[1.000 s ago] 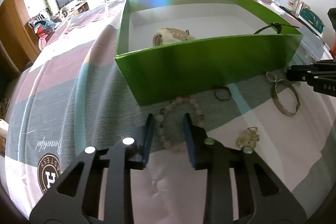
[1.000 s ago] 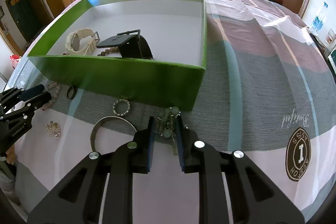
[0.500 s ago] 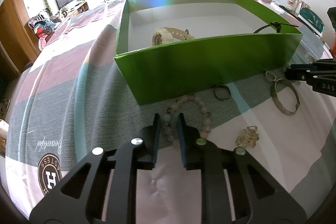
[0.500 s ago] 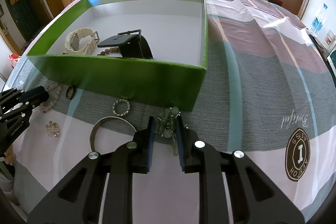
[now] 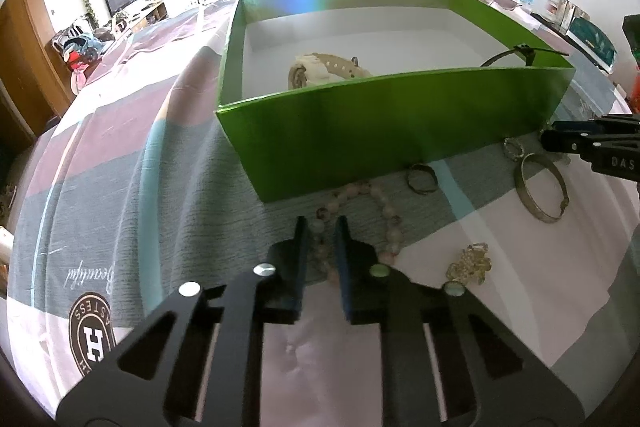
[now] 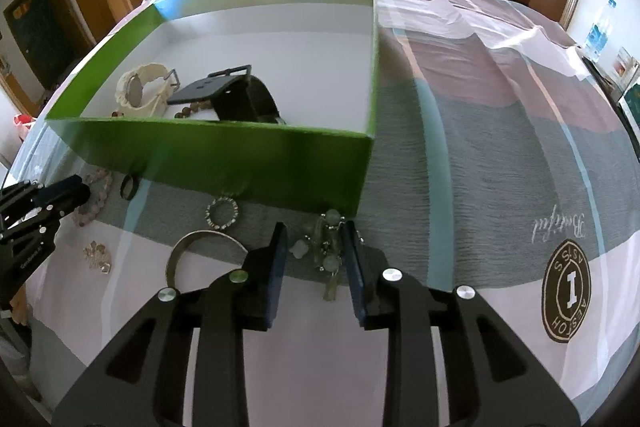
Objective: Organize jewelry
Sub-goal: 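Grasp the pink bead bracelet with the left gripper while the right grasps the silver pendant, then carry the pink bracelet and silver pendant into the green box and open both grippers, then move the left gripper over the gold charm and grasp it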
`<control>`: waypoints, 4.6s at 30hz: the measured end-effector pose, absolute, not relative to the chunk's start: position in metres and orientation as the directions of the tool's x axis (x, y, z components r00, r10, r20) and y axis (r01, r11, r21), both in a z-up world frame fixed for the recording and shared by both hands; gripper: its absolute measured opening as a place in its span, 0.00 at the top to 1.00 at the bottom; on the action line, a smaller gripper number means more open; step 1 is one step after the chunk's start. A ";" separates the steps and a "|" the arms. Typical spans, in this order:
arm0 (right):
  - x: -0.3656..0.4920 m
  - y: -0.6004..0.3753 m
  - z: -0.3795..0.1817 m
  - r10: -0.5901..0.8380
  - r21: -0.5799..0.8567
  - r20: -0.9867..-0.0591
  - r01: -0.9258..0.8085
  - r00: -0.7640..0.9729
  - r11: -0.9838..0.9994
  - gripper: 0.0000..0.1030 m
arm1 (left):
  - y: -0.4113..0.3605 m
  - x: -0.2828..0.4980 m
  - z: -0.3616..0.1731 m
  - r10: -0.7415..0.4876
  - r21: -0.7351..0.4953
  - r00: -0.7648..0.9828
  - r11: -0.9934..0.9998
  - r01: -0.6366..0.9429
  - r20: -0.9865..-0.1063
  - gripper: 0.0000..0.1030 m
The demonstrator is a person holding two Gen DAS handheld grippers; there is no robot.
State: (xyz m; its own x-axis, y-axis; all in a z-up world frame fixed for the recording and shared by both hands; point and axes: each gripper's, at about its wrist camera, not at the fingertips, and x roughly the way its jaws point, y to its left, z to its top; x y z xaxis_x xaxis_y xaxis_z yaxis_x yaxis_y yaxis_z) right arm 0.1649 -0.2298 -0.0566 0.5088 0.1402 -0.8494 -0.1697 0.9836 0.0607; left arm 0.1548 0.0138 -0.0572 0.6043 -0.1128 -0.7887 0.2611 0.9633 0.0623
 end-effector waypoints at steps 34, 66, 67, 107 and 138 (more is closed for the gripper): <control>0.162 -0.220 -0.057 0.133 0.035 -0.841 -0.193 0.524 0.981 0.85 | 0.017 0.151 -0.049 -0.124 0.051 0.631 0.966 0.253 -0.766 0.91; 0.118 -0.213 0.038 0.295 0.097 -0.725 -0.332 0.623 0.938 0.85 | 0.011 0.131 0.051 -0.182 0.059 0.738 0.956 0.288 -0.650 0.98; 0.116 -0.212 0.043 0.287 0.081 -0.716 -0.333 0.636 0.940 0.85 | 0.011 0.133 0.054 -0.181 0.060 0.740 0.956 0.286 -0.647 0.98; 0.146 -0.186 0.069 0.361 0.088 -0.680 -0.418 0.638 0.904 0.85 | -0.015 0.155 0.084 -0.235 0.059 0.731 0.934 0.352 -0.641 0.92; 0.138 -0.194 -0.043 0.168 -0.018 -0.827 -0.324 0.537 0.946 0.40 | -0.016 0.121 -0.032 -0.173 0.028 0.560 0.943 0.332 -0.810 0.39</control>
State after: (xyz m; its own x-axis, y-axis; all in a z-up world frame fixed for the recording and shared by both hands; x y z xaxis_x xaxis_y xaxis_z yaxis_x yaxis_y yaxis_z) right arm 0.1381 -0.1945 -0.0433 0.5365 0.1682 -0.8270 -0.3235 0.9461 -0.0175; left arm 0.1207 -0.0158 -0.0318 0.5601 -0.1732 -0.8101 0.3325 0.9427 0.0283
